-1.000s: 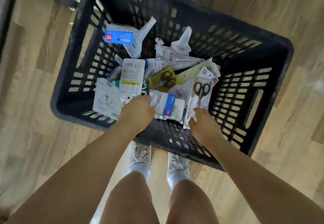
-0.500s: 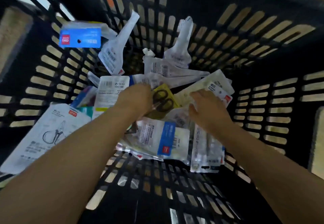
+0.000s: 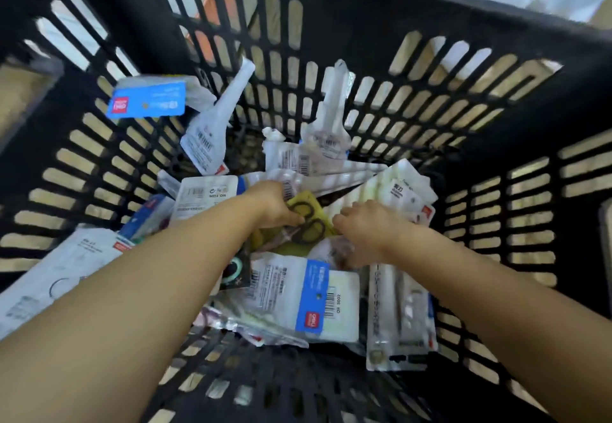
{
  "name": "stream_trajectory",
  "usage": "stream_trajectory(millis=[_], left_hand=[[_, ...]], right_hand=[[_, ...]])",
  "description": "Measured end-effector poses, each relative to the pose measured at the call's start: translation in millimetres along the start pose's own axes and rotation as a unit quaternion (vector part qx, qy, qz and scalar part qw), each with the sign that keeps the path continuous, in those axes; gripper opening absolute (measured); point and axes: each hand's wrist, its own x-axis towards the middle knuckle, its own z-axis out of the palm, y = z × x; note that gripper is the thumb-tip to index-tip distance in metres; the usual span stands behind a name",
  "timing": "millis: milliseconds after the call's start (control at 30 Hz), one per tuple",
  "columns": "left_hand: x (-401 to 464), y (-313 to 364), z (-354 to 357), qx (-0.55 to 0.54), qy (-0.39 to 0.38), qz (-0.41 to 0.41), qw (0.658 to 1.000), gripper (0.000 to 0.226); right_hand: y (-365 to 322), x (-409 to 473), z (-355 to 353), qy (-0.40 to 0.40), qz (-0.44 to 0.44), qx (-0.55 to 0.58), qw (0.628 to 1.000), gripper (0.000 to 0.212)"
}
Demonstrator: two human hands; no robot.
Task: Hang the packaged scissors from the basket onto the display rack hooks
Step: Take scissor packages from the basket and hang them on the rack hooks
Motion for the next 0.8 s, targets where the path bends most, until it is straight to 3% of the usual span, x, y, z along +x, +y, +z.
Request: stream_trajectory(millis=[133, 267, 333, 400, 533, 667, 733, 800], left_hand=[[-1.2, -3.5, 2.2, -0.050, -0.039, -0.009, 0.998, 0.063], [-2.8, -9.4, -6.8, -0.095, -0.097, -0.003, 0.991, 0.066], [-5.9, -14.2, -13.0, -0.133, -0.098, 0.006, 0.986, 0.060], [-9.2, -20.2, -18.4, -0.194, -0.079, 0.011, 0.978, 0.047], [-14.0, -23.1, -28.2, -0.353, 0.019, 0.019, 0.935, 0.017], [-11.8, -22.7, -37.0, -0.457, 0.135, -0.004, 0.879, 0.031], [-10.3, -23.8, -39.1, -0.496, 0.161, -0.035, 0.852, 0.040], [-8.5, -25.7, -41.4, -0.548, 0.177, -0.046, 0.816, 0.035]], right_hand=[[-0.7, -6.4, 4.6, -0.027, 0.025, 0.018, 0.999, 0.016], [2.8, -6.3, -3.1, -0.060, 0.045, 0.045, 0.996, 0.012], [6.4, -8.3, -11.6, -0.070, 0.068, 0.073, 0.993, 0.022], [13.3, -11.3, -17.6, -0.055, 0.095, 0.070, 0.991, 0.040], [27.2, -17.1, -26.4, 0.018, 0.162, 0.060, 0.985, 0.044], [32.7, -17.9, -35.8, 0.170, 0.206, 0.146, 0.953, 0.034], [30.7, -17.0, -37.1, 0.210, 0.217, 0.229, 0.926, 0.029], [27.9, -15.1, -36.0, 0.226, 0.225, 0.321, 0.892, 0.026]])
